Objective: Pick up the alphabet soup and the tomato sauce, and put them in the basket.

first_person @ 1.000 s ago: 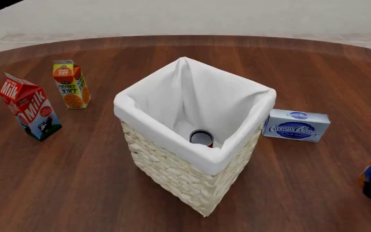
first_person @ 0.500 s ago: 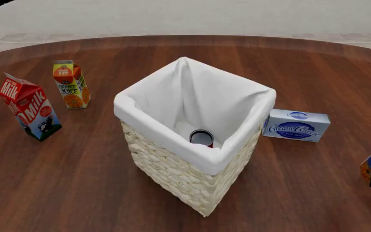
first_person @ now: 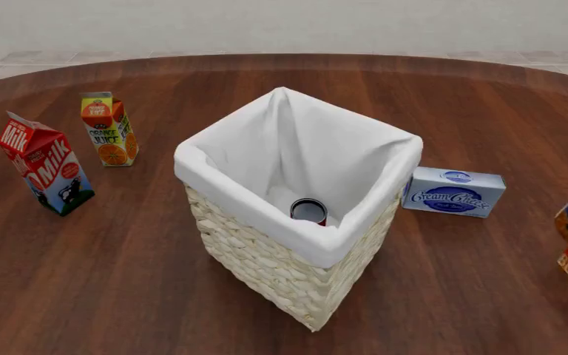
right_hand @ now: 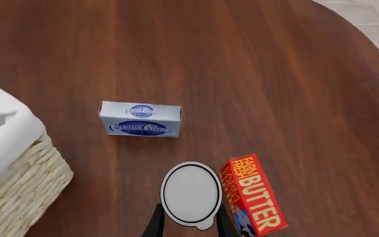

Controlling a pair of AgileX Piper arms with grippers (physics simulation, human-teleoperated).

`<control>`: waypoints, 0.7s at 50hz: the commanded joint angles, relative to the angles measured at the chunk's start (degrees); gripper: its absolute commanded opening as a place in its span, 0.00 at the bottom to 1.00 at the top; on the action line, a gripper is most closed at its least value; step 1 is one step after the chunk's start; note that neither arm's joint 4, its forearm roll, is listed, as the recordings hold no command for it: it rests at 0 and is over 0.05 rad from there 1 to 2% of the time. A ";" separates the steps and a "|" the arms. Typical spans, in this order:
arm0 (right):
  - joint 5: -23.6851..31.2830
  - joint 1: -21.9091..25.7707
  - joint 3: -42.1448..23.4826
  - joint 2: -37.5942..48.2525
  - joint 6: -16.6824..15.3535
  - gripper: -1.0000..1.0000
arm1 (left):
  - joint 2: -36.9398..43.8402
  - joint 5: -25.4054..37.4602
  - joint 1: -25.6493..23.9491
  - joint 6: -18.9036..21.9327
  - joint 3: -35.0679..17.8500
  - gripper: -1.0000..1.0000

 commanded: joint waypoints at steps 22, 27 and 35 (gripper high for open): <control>0.15 8.04 -12.68 6.99 -0.99 0.00 | -2.63 -0.18 -0.15 -0.54 -1.22 1.00; -0.30 9.58 -14.25 8.50 -1.49 0.00 | -2.72 -0.11 0.20 -0.74 -1.66 1.00; -0.64 12.27 -16.76 10.49 -1.85 0.00 | -2.59 -0.12 0.85 -0.79 -2.23 1.00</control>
